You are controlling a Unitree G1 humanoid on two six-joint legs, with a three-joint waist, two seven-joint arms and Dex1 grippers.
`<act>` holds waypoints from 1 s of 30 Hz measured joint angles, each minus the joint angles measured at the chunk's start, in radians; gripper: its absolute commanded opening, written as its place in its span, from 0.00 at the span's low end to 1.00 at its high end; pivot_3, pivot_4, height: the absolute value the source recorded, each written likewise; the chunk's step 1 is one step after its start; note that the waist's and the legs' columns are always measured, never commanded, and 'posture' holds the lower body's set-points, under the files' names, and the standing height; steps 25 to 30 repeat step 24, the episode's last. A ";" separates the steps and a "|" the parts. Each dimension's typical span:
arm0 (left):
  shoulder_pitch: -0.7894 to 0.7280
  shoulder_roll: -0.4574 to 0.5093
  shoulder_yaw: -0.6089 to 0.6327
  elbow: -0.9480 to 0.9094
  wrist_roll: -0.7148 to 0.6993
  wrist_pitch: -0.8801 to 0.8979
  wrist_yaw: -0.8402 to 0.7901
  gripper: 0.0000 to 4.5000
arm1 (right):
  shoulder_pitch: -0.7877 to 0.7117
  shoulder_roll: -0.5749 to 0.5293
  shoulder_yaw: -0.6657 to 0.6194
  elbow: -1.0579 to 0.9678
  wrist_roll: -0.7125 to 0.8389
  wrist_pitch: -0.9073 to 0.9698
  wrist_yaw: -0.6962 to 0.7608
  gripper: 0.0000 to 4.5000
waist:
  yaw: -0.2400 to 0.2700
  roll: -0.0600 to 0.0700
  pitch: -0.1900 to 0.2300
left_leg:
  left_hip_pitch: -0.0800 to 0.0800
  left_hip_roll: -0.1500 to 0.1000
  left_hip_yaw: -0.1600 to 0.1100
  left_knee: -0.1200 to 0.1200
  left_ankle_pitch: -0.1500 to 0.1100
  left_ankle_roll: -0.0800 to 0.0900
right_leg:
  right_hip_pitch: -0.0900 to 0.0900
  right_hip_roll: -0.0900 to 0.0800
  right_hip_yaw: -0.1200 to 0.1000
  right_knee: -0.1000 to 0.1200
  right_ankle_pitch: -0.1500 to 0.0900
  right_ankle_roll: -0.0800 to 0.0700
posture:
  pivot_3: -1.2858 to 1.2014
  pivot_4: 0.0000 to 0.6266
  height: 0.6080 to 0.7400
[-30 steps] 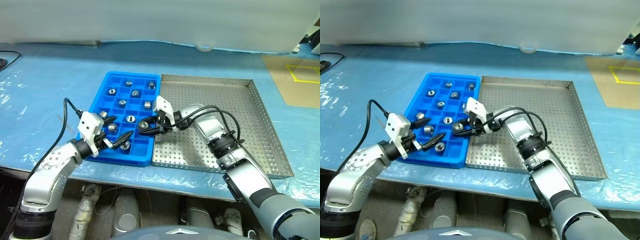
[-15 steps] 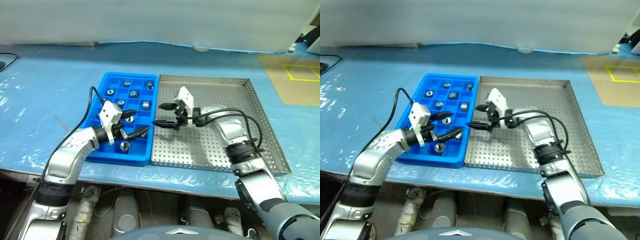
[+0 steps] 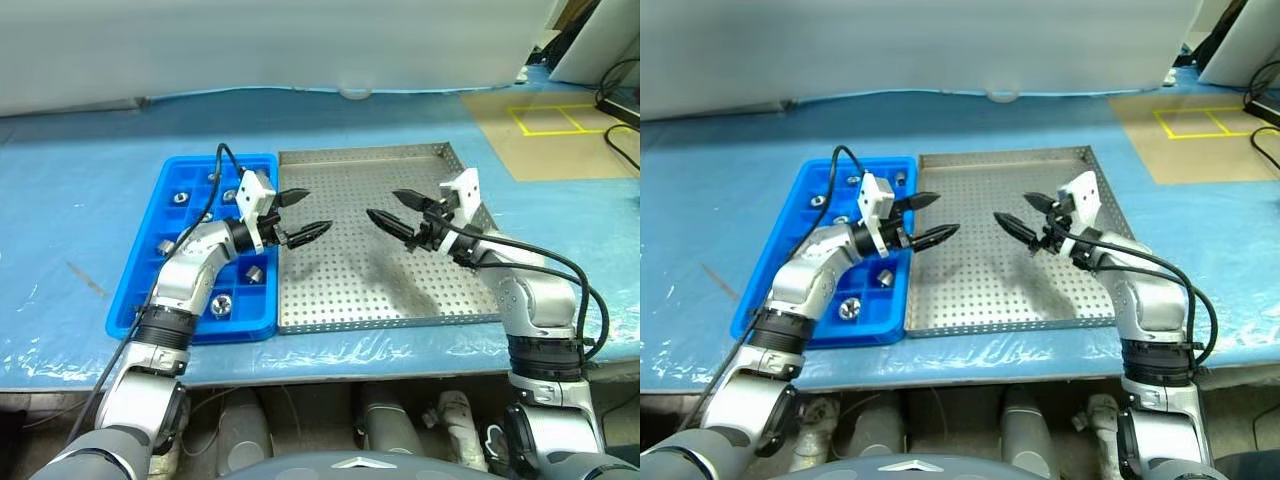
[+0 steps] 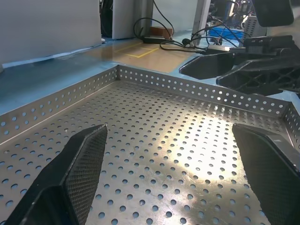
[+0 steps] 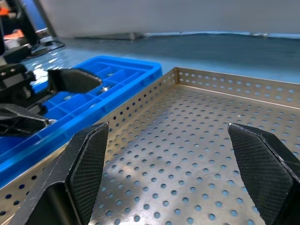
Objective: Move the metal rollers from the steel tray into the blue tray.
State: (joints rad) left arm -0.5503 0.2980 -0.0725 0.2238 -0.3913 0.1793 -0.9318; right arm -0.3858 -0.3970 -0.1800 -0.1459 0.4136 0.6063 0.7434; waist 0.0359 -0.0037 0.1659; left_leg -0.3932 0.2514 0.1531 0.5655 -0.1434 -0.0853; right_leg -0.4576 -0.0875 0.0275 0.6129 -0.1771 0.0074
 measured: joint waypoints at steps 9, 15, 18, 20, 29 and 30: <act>0.020 -0.017 -0.001 0.008 0.020 -0.008 0.007 1.00 | -0.020 -0.001 0.009 0.020 0.019 -0.011 -0.029 0.98 | 0.004 0.000 0.000 | -0.001 -0.001 0.001 0.000 -0.002 0.004 | 0.000 -0.001 0.000 -0.002 0.000 0.000 | 0.46 0.24 1.00; 0.034 -0.023 0.001 -0.012 0.022 -0.015 0.022 1.00 | -0.032 -0.001 0.045 0.036 0.013 -0.040 -0.033 0.98 | 0.005 0.000 0.000 | -0.001 -0.001 0.001 -0.002 -0.002 0.004 | 0.000 -0.001 -0.001 -0.004 0.000 0.000 | 0.47 0.24 1.00; 0.051 -0.019 0.000 -0.029 0.022 -0.005 0.022 1.00 | -0.032 -0.001 0.048 0.039 0.012 -0.054 -0.040 0.98 | 0.006 0.000 0.000 | -0.002 -0.001 0.001 -0.002 -0.002 0.004 | 0.000 -0.001 -0.001 -0.005 0.000 0.000 | 0.47 0.24 1.00; 0.056 -0.019 0.000 -0.043 0.022 0.004 0.022 1.00 | -0.032 0.000 0.055 0.042 0.013 -0.062 -0.039 0.98 | 0.006 0.000 0.000 | -0.002 -0.001 0.001 -0.002 -0.003 0.004 | 0.000 -0.001 -0.001 -0.005 0.000 0.000 | 0.47 0.24 1.00; 0.066 -0.016 0.000 -0.075 0.022 0.011 0.026 1.00 | -0.033 0.008 0.078 0.056 0.013 -0.076 -0.038 0.98 | 0.006 0.000 0.000 | -0.001 -0.001 0.001 -0.002 -0.003 0.004 | 0.000 -0.001 -0.001 -0.005 0.000 0.000 | 0.48 0.24 1.00; 0.066 -0.016 0.000 -0.075 0.022 0.011 0.026 1.00 | -0.033 0.008 0.078 0.056 0.013 -0.076 -0.038 0.98 | 0.006 0.000 0.000 | -0.001 -0.001 0.001 -0.002 -0.003 0.004 | 0.000 -0.001 -0.001 -0.005 0.000 0.000 | 0.48 0.24 1.00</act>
